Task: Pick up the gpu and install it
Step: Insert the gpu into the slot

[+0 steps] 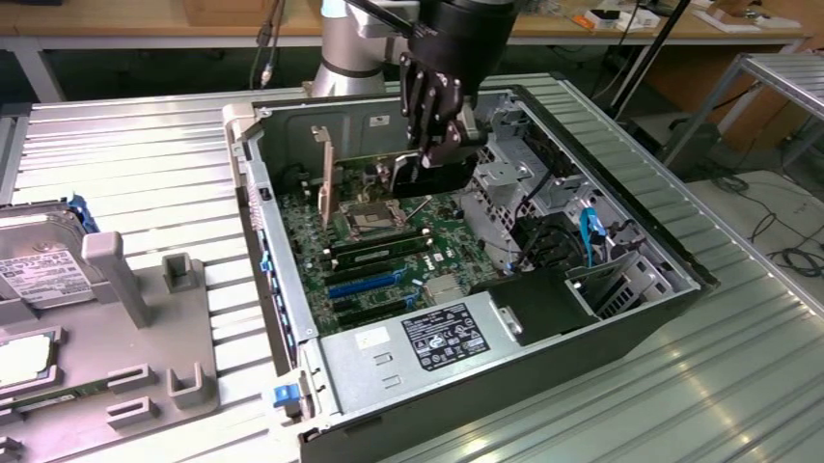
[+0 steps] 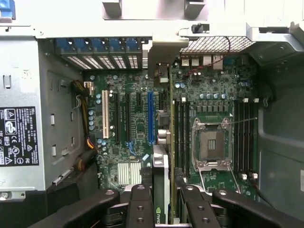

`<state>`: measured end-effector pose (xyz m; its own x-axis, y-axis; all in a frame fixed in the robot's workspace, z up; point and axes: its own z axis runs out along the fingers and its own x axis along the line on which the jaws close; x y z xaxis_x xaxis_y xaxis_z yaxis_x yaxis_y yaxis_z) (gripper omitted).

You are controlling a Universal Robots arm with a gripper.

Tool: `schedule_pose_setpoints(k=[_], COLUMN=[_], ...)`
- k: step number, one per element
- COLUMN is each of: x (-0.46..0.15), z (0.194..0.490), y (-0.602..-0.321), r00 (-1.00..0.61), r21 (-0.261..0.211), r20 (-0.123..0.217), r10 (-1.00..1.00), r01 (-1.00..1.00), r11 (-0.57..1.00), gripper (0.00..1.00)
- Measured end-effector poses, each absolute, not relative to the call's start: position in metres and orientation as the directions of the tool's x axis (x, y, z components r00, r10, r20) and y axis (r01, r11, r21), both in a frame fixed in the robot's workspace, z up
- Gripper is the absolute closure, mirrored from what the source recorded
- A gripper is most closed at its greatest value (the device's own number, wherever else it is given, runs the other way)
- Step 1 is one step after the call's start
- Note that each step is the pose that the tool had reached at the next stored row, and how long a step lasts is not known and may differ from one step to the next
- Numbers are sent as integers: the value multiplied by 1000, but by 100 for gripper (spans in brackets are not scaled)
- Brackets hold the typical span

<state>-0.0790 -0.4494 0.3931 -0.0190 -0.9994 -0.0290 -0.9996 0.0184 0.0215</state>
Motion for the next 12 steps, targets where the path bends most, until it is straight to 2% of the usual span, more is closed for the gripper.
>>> schedule_pose_setpoints(k=[12], x=[-94], z=[380], y=[-440], r00=[-20], r21=[13], r20=[-29], r10=[-999], r01=[-1000], r11=[20], gripper=[73])
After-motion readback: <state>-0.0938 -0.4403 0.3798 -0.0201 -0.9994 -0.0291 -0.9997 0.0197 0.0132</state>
